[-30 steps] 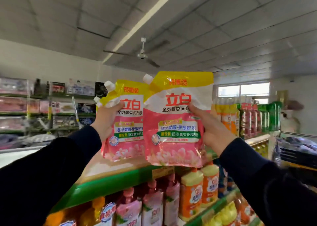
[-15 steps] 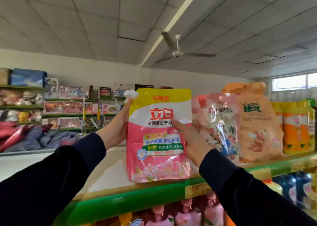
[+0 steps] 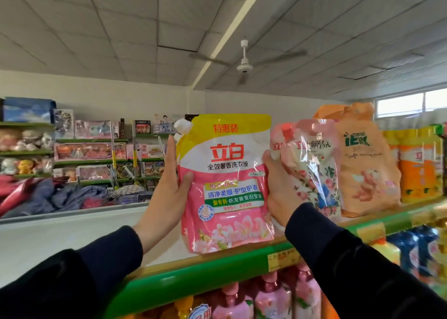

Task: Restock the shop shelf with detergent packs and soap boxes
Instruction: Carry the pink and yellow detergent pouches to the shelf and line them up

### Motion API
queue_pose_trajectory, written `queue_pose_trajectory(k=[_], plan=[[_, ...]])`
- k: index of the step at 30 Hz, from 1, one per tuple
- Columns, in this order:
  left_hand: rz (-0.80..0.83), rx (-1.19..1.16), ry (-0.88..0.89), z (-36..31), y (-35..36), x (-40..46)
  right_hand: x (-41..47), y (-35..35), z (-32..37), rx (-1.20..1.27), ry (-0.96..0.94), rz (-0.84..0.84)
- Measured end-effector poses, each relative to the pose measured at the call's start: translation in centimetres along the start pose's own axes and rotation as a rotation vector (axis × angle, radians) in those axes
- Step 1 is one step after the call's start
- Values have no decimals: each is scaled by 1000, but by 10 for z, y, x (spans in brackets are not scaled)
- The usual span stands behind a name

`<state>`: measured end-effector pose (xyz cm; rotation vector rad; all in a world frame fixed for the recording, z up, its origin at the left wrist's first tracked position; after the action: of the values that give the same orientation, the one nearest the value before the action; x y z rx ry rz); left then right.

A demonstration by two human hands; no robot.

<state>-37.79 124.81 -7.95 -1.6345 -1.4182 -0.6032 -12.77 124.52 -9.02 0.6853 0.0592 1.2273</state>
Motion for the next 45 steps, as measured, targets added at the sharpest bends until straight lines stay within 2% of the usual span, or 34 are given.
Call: queue_pose_trajectory(k=[2, 5, 9, 17, 26, 30, 33, 36, 40, 42, 43, 45], plan=[[34, 85, 36, 0, 3, -16, 2, -1, -1, 17, 11, -2], [202, 276, 70, 4, 12, -43, 4, -1, -2, 49, 27, -1], [330, 326, -40, 5, 23, -45, 4, 3, -5, 97, 53, 11], [270, 528, -53, 6, 33, -30, 8, 10, -10, 128, 27, -34], [318, 597, 1, -2, 38, -35, -2, 8, -7, 99, -32, -29], [279, 462, 18, 1, 25, -35, -12, -12, -7, -170, 8, 25], [248, 441, 39, -3, 14, -21, -30, -25, -11, -476, 72, 252], [210, 452, 67, -12, 4, -3, -46, -33, -12, -810, 25, 422], [141, 353, 56, -15, -7, 9, -48, -35, -13, -935, 22, 456], [109, 307, 32, -15, -10, 11, -48, -31, -13, -871, 24, 479], [81, 285, 32, -15, -11, 12, -46, -29, -12, -758, 9, 467], [15, 238, 46, -18, -12, 16, -36, -25, -6, -462, -39, 332]])
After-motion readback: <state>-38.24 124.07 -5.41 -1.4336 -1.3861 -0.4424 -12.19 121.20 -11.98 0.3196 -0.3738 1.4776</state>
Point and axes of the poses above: each hand's wrist, its own x-axis towards the middle knuckle, its own y-axis out of the palm, z = x × y, the point moved 5 cm from there along x, towards the middle knuckle, and after that the axes turned 5 degrees about x, right-handed, at the moved point
